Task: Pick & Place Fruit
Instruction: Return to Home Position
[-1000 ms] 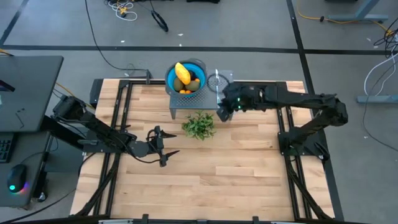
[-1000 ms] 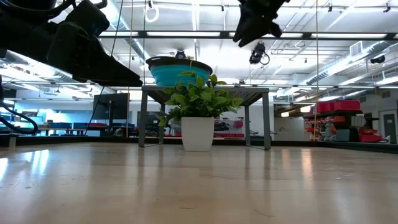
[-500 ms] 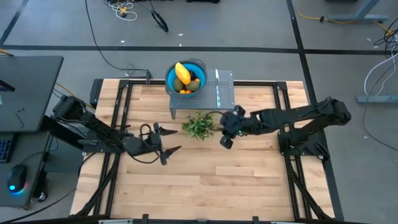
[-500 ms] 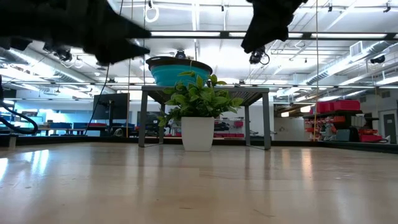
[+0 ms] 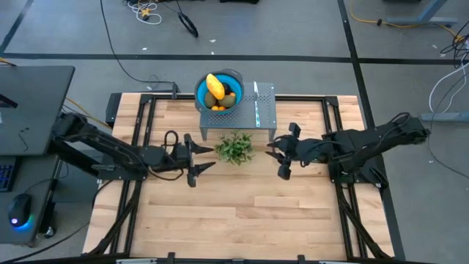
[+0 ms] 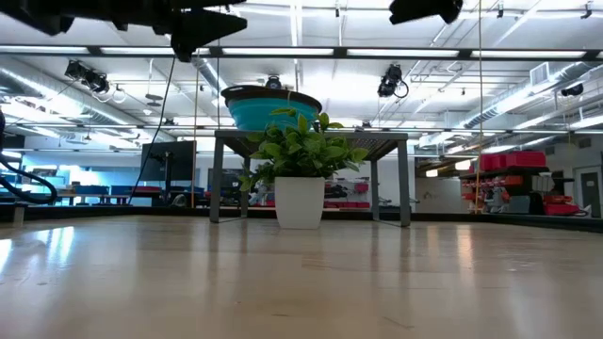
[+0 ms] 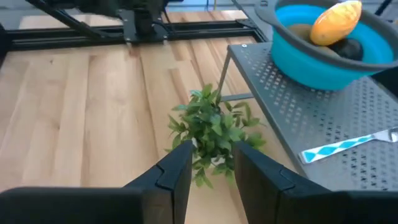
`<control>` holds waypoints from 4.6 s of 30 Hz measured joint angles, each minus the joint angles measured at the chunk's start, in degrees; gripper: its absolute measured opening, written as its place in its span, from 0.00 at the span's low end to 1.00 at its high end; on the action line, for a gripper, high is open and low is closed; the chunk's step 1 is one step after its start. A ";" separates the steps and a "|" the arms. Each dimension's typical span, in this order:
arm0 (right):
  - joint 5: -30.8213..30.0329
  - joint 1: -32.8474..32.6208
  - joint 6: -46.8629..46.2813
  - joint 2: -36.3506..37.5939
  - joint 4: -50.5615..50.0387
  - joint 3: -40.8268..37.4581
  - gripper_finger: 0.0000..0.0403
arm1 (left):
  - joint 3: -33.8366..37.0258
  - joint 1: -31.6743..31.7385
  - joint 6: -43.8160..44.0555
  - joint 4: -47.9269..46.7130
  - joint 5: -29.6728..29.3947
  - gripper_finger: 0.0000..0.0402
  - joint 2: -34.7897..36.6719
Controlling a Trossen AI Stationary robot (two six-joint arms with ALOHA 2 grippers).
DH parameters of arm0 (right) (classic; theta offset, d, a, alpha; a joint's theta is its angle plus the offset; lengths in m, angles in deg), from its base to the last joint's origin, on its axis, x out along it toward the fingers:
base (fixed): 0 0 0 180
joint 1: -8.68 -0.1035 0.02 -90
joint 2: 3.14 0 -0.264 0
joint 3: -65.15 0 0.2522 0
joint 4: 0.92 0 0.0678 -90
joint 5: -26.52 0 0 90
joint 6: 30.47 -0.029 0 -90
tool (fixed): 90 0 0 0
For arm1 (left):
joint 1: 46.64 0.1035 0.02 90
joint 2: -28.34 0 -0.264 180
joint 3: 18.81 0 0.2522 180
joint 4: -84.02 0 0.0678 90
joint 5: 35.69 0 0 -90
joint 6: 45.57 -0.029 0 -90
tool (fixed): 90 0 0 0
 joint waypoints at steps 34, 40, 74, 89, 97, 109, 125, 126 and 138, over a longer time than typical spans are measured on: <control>5.06 0.85 13.57 35.05 23.68 -32.47 0.10 | 0.53 10.09 1.69 -23.37 14.84 0.01 20.99; 12.16 0.85 13.12 41.77 26.41 -39.57 0.03 | 8.22 10.17 1.48 -23.26 15.05 0.01 31.64; 27.23 10.88 11.86 54.92 40.74 -63.03 0.02 | 25.09 10.33 0.34 -27.98 16.41 0.02 57.29; 27.26 10.96 12.78 55.37 40.77 -63.03 0.02 | 25.11 10.33 1.55 -29.45 14.65 0.03 57.29; 27.10 10.89 14.72 58.27 39.64 -63.03 0.02 | 23.64 10.33 1.35 -35.16 15.18 0.01 57.73; 25.42 10.88 14.67 58.88 33.41 -63.03 0.02 | 25.11 10.33 -1.99 -34.87 15.77 0.01 59.04; 12.66 10.85 14.44 58.55 34.56 -63.03 0.02 | 25.13 10.33 -3.91 -37.21 11.22 0.04 59.01; 13.10 10.82 14.14 58.55 34.64 -63.03 0.02 | 25.13 10.33 -3.48 -37.20 11.22 0.03 59.00; 19.59 10.82 16.81 58.55 34.03 -63.03 0.02 | 25.16 10.33 -2.34 -37.20 11.31 0.06 59.00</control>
